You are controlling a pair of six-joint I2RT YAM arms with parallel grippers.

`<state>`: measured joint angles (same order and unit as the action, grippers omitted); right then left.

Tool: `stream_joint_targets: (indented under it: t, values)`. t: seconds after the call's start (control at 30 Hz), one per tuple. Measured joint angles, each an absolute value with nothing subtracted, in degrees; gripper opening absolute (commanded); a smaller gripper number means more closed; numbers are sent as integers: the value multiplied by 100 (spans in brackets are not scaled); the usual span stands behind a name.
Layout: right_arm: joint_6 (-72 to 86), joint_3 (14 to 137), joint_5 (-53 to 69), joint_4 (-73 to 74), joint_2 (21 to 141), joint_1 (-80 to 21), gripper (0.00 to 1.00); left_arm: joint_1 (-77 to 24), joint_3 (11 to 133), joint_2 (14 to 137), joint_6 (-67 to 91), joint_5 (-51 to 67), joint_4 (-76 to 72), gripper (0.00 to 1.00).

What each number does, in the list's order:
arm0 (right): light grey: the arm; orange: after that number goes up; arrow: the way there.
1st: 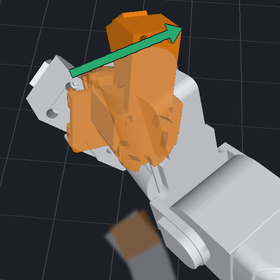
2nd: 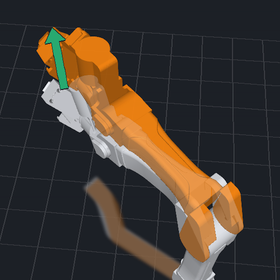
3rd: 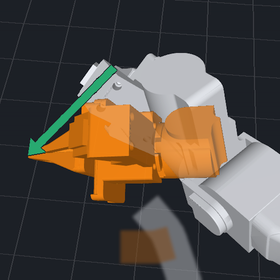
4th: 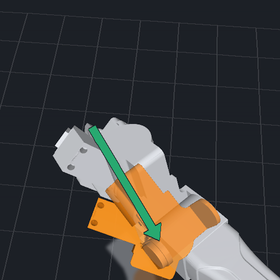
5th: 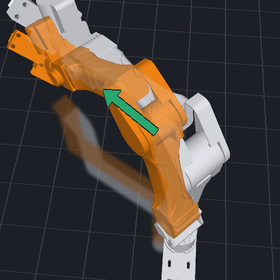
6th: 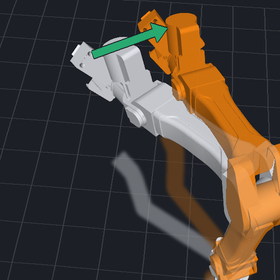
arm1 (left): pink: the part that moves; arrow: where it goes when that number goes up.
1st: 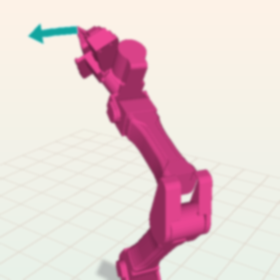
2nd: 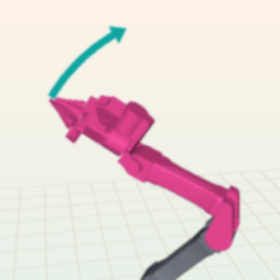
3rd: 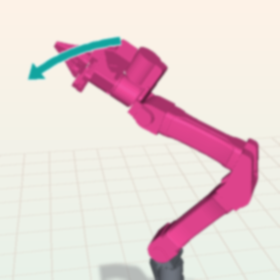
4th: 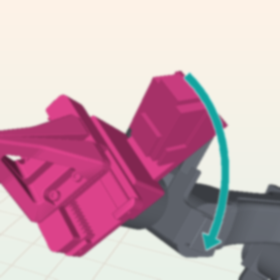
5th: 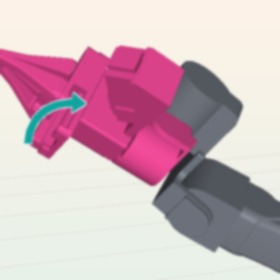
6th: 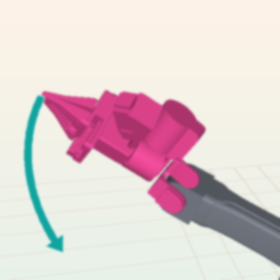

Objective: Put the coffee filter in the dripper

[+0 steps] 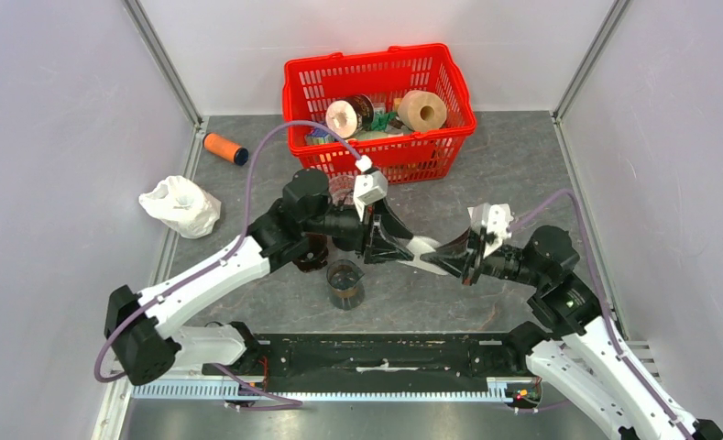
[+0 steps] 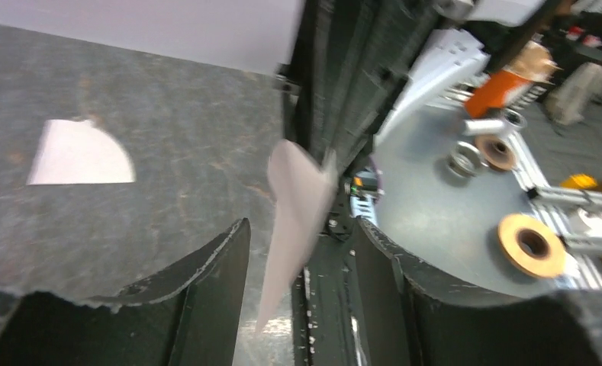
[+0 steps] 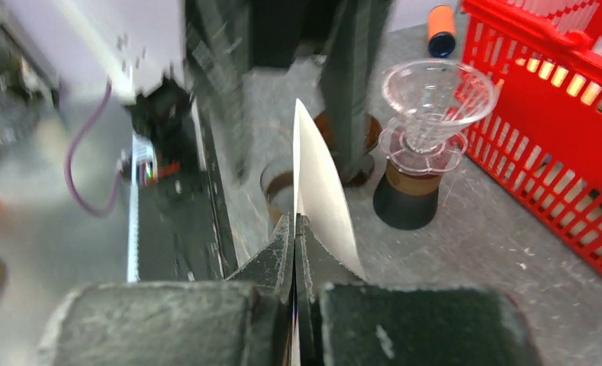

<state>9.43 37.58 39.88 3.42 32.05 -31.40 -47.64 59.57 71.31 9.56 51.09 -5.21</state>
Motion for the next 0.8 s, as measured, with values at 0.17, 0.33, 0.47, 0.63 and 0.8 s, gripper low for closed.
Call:
stream_joint_targets:
  t: [0.17,0.33,0.47,0.63,0.8]
  values:
    - [-2231,4086,4740,2064,3227,-3142,0,-4762,5951,6536,1146,3454,-21,82]
    - [-4431,4803,4762,3441,4431,-3155,0,-4759,5988,6036,1704,1922,499,90]
    - [-6322,6381,4748,5107,6130,-3245,0,-4737,6110,6147,2005,1551,779,90]
    - [-7736,6877,4556,6182,6639,-3752,0,-4733,6128,6619,2053,1815,1070,90]
    - [-7944,6873,4036,6414,6613,-4506,0,-4735,5924,6737,2102,2198,1033,90]
